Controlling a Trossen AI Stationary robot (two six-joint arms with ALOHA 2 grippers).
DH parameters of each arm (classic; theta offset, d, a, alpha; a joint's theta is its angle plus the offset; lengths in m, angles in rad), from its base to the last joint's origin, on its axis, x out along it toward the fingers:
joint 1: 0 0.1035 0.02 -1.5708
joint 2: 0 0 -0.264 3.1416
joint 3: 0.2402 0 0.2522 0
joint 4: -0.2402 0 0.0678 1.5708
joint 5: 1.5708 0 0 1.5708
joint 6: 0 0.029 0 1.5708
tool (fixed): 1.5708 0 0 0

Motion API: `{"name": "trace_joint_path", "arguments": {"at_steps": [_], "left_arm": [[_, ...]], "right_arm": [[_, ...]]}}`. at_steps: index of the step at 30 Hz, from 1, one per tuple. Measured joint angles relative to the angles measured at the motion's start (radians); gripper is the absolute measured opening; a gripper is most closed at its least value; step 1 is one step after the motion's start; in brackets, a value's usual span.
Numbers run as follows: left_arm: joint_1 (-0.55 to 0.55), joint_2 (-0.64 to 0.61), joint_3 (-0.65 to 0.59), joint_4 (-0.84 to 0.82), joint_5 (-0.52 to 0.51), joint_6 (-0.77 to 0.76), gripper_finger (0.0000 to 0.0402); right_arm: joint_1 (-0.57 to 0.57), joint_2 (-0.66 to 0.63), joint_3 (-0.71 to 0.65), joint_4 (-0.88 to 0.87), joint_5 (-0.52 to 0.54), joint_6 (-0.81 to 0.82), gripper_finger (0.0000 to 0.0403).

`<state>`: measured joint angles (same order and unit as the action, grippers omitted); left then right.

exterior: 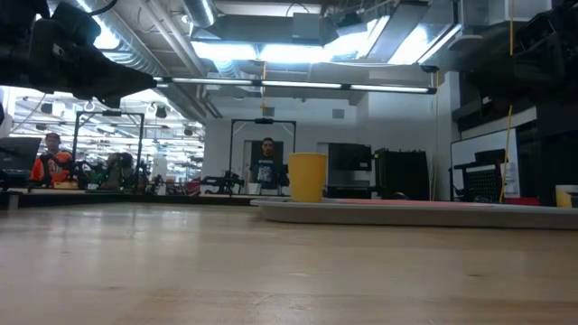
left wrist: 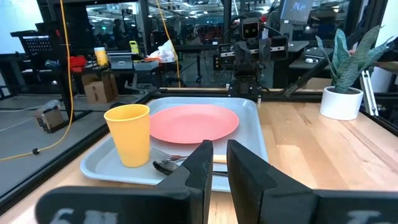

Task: Pick and place plate/cup/fork/spoon on tray
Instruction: Return to Home Position

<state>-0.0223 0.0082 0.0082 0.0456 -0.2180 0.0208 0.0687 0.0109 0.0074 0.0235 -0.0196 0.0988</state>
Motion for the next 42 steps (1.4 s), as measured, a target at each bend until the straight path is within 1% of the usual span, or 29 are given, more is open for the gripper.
{"name": "trace_joint_path", "arguments": {"at_steps": [9,12,14,16,20,21,22,23,27,29,37,42], "left_arm": [[0.0,0.0,0.0,0.0,-0.001,0.007,0.0041],[0.0,0.0,0.0,0.0,-0.007,0.123,0.0041],[0.0,0.0,0.0,0.0,0.007,0.15,0.0041],[0.001,0.0,0.0,-0.004,0.075,0.145,0.0041],[0.0,-0.004,0.0,0.005,0.329,0.143,0.0041],[0.0,-0.004,0.0,0.014,0.362,0.129,0.0041],[0.0,-0.004,0.0,0.022,0.373,0.11,0.0041],[0.0,-0.004,0.0,0.022,0.368,0.088,0.0041],[0.001,-0.003,0.0,-0.023,0.261,-0.006,0.0041],[0.0,-0.001,0.001,-0.03,0.232,-0.022,0.0041],[0.0,0.0,0.001,-0.034,0.224,-0.013,0.0041],[0.0,0.0,0.001,-0.034,0.22,-0.034,0.0041]], "right_arm": [[0.0,0.0,0.0,0.0,0.0,-0.001,0.0114],[0.0,0.0,0.0,0.0,0.0,-0.001,0.0114],[0.0,0.0,0.0,0.0,0.0,-0.002,0.0114],[0.0,0.0,0.0,0.0,0.0,-0.002,0.0114],[0.0,0.0,0.0,0.0,0.0,-0.002,0.0114],[0.0,0.0,0.0,0.0,0.0,-0.002,0.0114],[0.0,0.0,0.0,0.0,0.0,-0.003,0.0114],[0.0,0.0,0.0,0.0,0.0,-0.002,0.0114],[0.0,0.0,0.0,0.0,0.0,-0.003,0.0114],[0.0,0.0,0.0,0.0,0.0,-0.002,0.0114],[0.0,0.0,0.0,0.0,0.0,-0.002,0.0114],[0.0,0.0,0.0,0.0,0.0,-0.002,0.0114]]}}
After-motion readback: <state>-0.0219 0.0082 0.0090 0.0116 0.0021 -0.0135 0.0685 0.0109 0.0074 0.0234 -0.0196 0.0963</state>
